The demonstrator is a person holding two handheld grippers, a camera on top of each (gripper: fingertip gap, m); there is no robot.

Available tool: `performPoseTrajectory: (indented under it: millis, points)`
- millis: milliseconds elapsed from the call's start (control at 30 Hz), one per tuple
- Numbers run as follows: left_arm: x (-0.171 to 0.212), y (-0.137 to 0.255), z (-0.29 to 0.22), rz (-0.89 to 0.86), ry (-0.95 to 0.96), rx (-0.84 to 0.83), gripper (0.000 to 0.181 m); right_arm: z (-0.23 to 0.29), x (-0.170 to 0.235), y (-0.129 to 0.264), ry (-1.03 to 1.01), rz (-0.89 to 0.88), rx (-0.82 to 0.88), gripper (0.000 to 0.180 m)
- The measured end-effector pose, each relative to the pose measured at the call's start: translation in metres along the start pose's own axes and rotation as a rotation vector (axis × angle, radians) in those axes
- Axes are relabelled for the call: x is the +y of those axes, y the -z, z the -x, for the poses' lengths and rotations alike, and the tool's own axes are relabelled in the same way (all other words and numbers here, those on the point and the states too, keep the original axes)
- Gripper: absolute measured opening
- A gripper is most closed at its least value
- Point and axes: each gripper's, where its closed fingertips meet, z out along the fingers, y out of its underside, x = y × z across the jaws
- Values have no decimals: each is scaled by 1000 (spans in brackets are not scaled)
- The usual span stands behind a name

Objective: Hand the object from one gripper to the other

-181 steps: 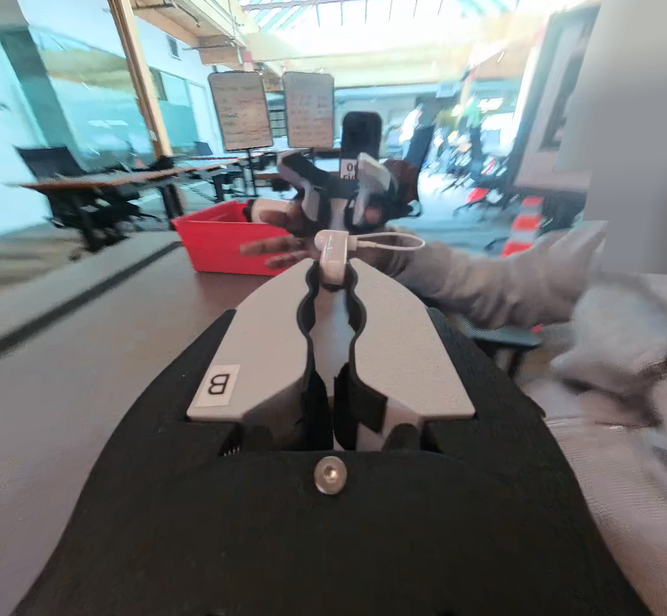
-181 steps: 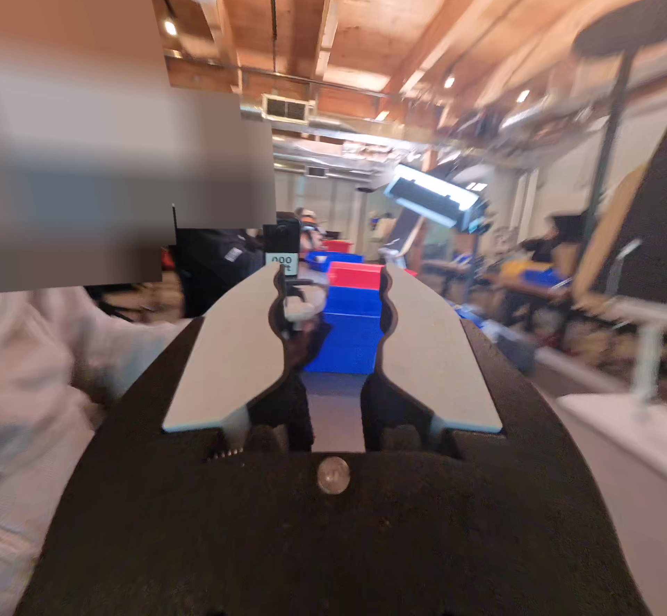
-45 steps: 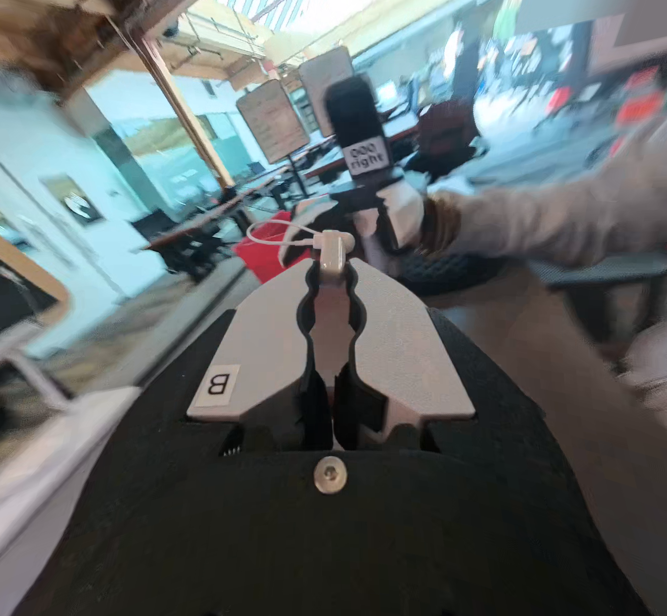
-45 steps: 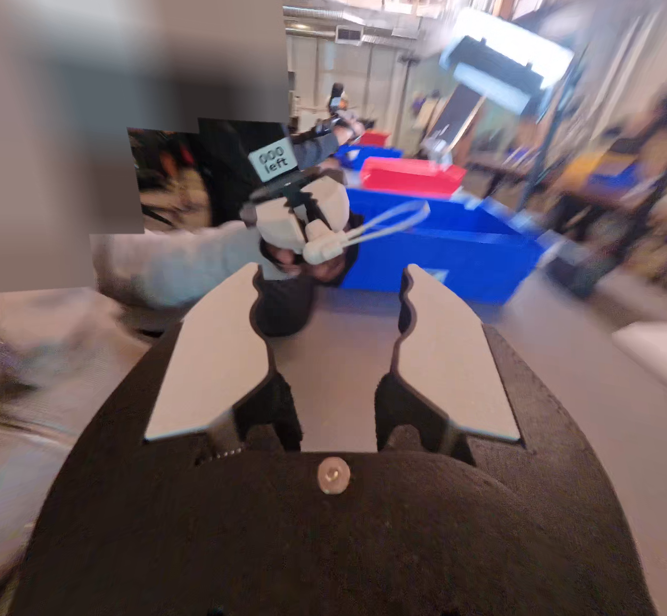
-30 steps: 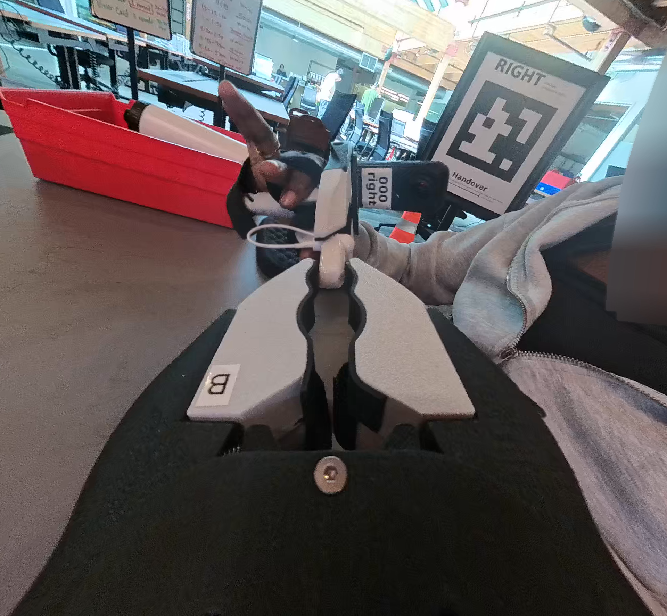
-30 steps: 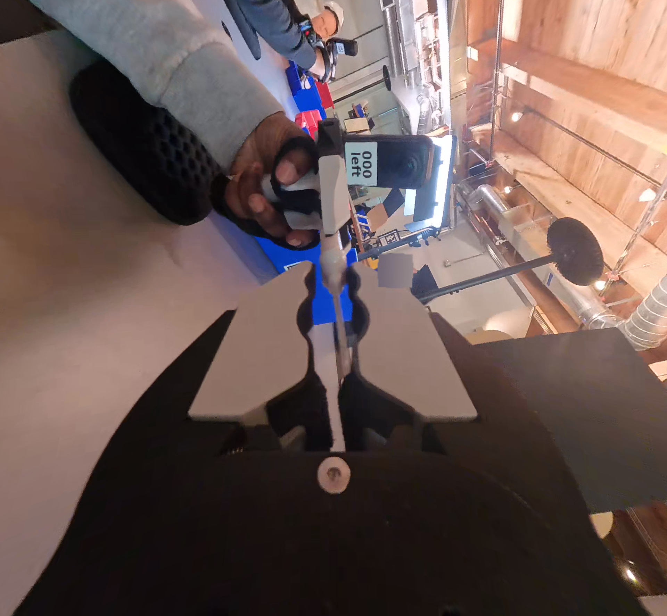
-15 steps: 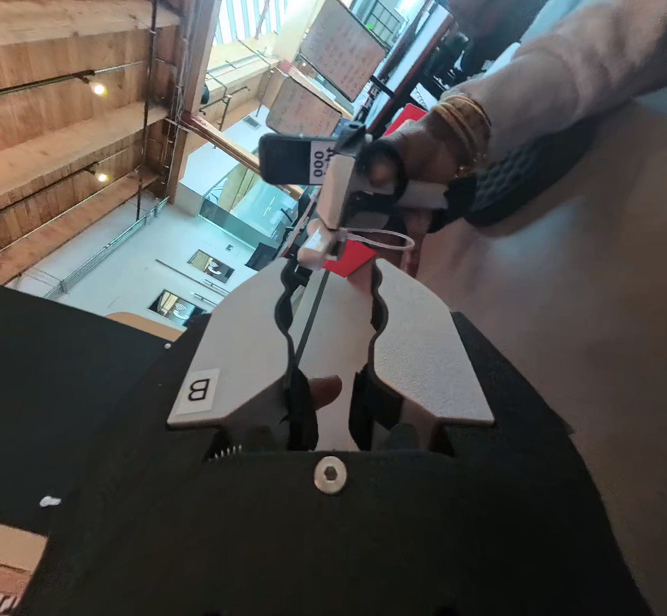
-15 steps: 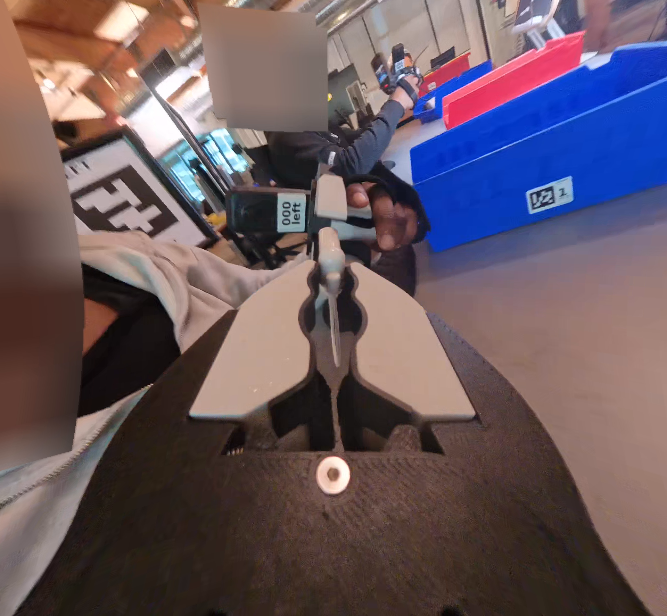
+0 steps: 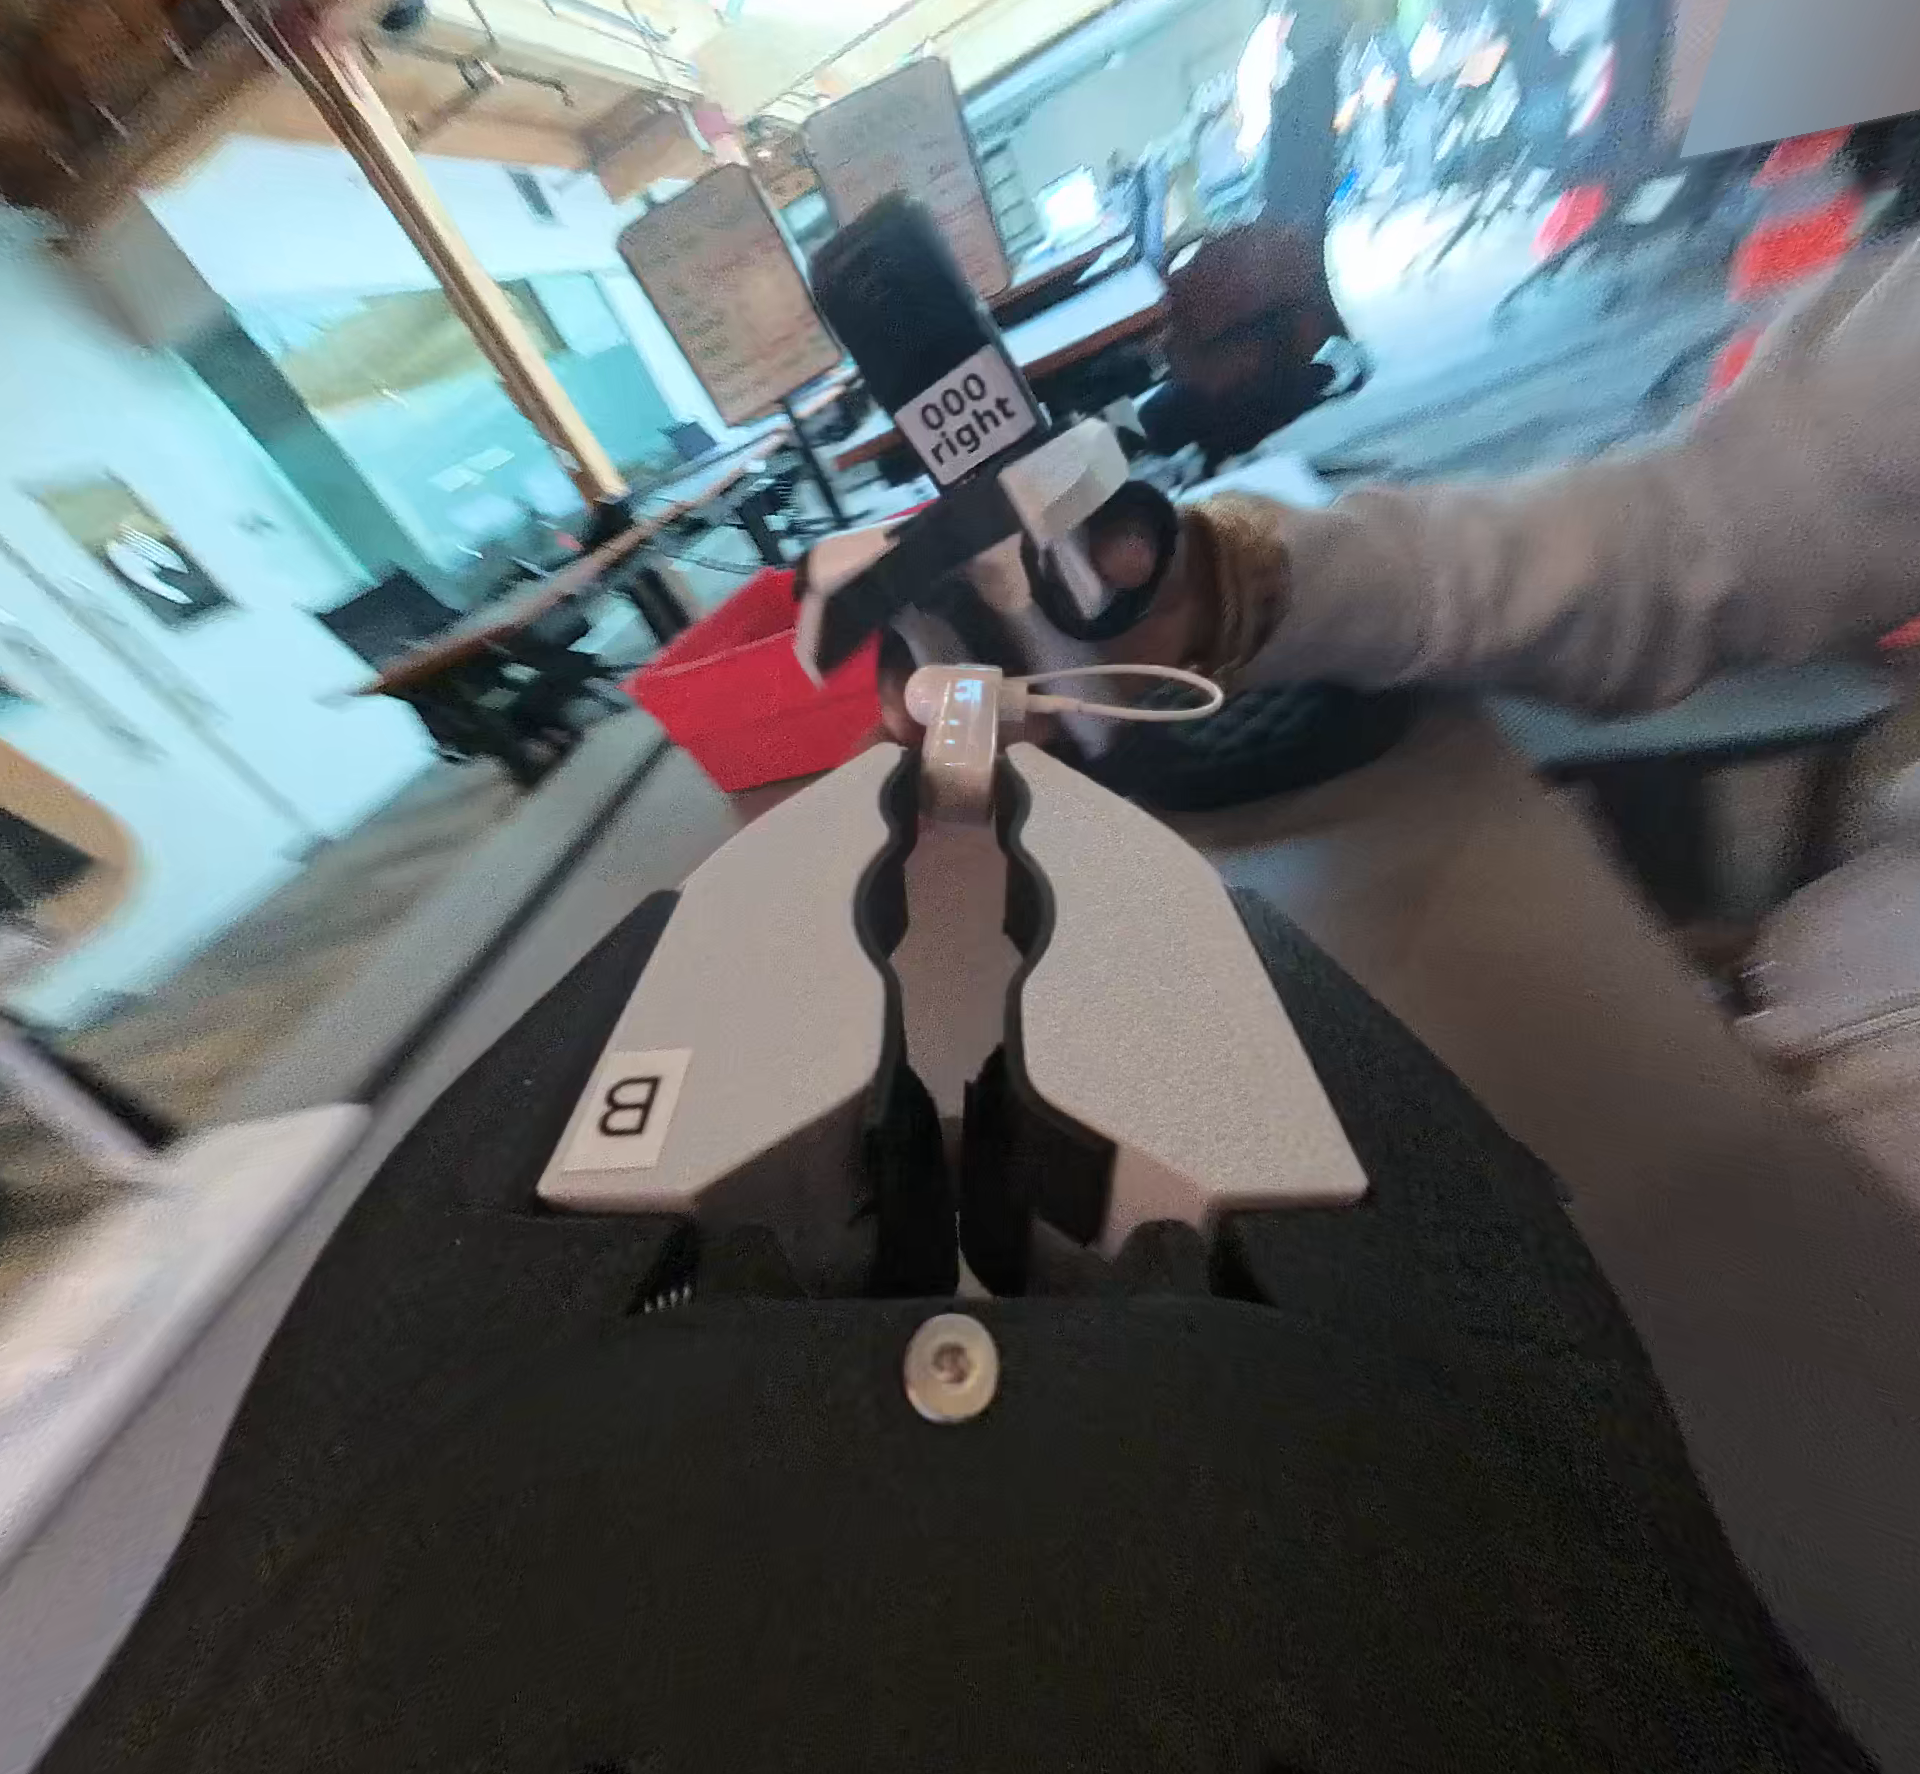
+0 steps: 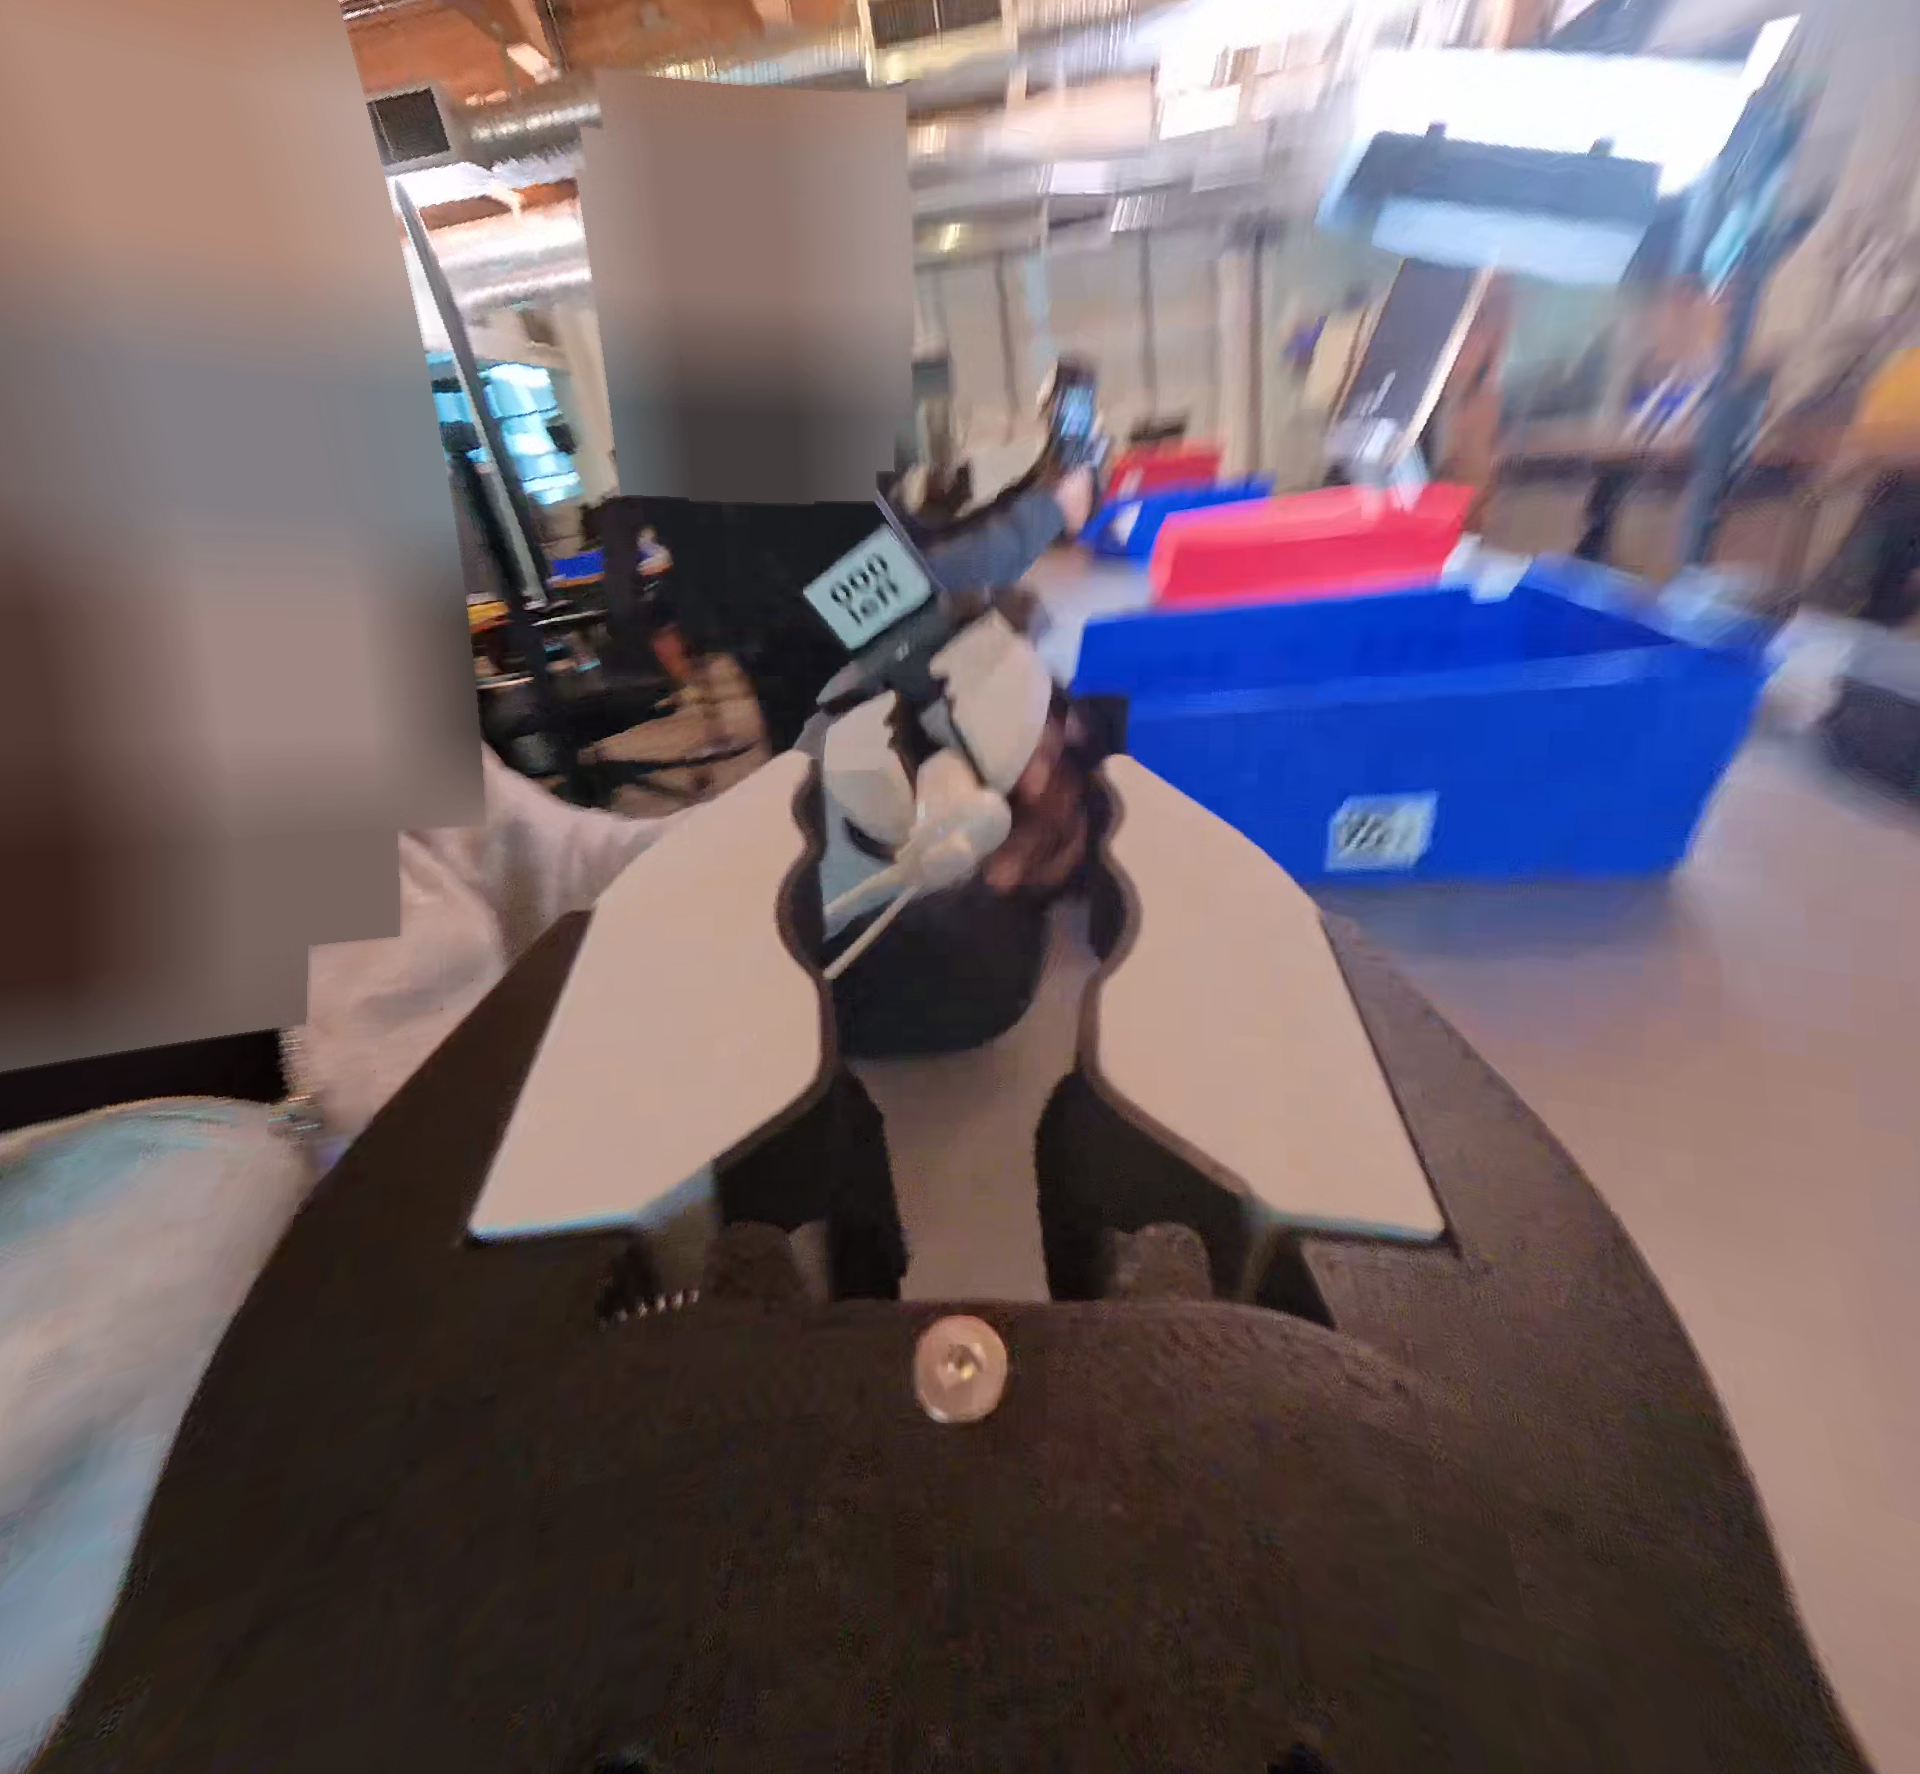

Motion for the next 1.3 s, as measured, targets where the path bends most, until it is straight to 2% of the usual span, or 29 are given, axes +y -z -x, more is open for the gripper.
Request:
performPoseTrajectory:
  millis: [67,133,233,333,433,567,600,667,733,800,867,933,1000,1067,1300]
  points:
    - [-5,5,1,-58,218,79,13,2,-23,9,218,-123,62,51]
    - [-8,8,-2,-93,409,167,13,5,-33,16,448,-154,127,50]
    - [-4,8,-3,-94,596,232,13,6,-16,12,829,1,187,51]
    - [-1,6,-10,-73,657,284,13,11,12,-2,1153,158,188,52]
    - [2,3,-17,-41,677,319,13,13,27,-13,1270,219,180,44]
    - [6,0,-24,-9,680,346,13,13,35,-17,1309,252,172,16]
    - [5,0,-23,-17,677,340,13,13,34,-16,1312,258,177,15]
    - [0,0,-22,-56,638,326,14,12,33,-15,1273,262,178,14]
    - [-6,-1,-14,-106,495,235,39,12,26,-14,1132,222,174,14]
    - [-8,0,-6,-111,189,88,52,8,19,-10,857,181,160,14]
    - [-11,0,0,-92,-173,-68,53,1,21,-7,503,184,114,14]
    - [-6,-3,-2,-18,-435,-136,53,0,27,-4,177,185,34,14]
    - [4,-10,-9,35,-486,-106,51,2,25,-3,-97,150,-41,13]
    - [12,-13,-14,68,-495,-66,44,6,20,-2,-216,104,-104,13]
    - [13,-14,-14,87,-586,-85,25,7,33,-5,-303,172,-121,13]
